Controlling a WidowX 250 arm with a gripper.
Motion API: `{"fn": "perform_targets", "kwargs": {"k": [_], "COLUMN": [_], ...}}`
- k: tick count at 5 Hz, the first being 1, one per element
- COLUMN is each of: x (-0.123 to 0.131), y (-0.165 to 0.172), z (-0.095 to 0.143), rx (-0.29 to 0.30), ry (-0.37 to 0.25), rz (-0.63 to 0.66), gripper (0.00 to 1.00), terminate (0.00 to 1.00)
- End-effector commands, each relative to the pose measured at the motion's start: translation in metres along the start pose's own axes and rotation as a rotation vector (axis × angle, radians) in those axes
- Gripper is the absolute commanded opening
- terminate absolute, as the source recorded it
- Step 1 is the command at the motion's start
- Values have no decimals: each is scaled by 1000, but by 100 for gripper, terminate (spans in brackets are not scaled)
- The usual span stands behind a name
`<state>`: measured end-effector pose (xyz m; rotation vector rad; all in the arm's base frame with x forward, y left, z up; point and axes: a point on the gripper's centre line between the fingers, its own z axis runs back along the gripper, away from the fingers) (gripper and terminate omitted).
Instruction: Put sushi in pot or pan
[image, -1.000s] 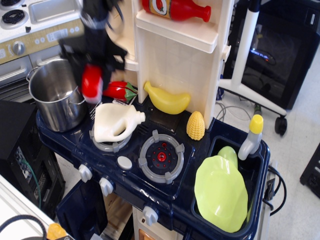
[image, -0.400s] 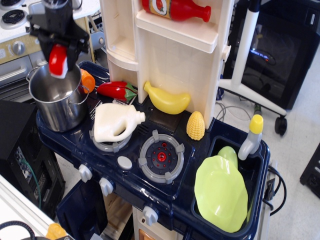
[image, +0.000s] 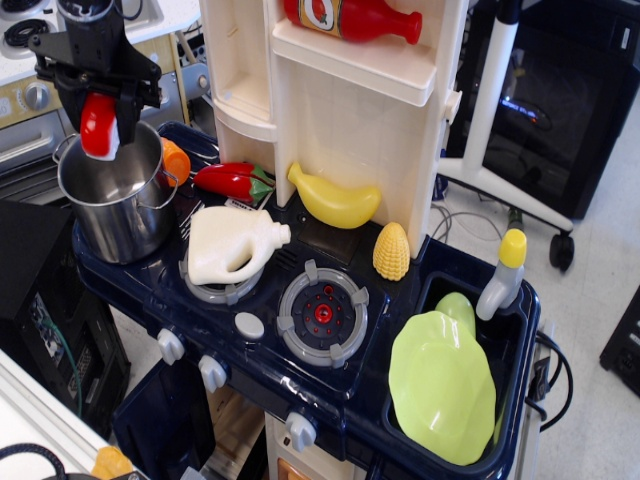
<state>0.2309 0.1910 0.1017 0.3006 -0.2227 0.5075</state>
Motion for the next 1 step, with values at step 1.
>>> {"fn": "perform_targets", "kwargs": {"k": [1], "x": [10], "y": [2], "z": [13], "rx": [6], "ry": [-41], "rz": [-2], "gripper": [100], "terminate": [100]}}
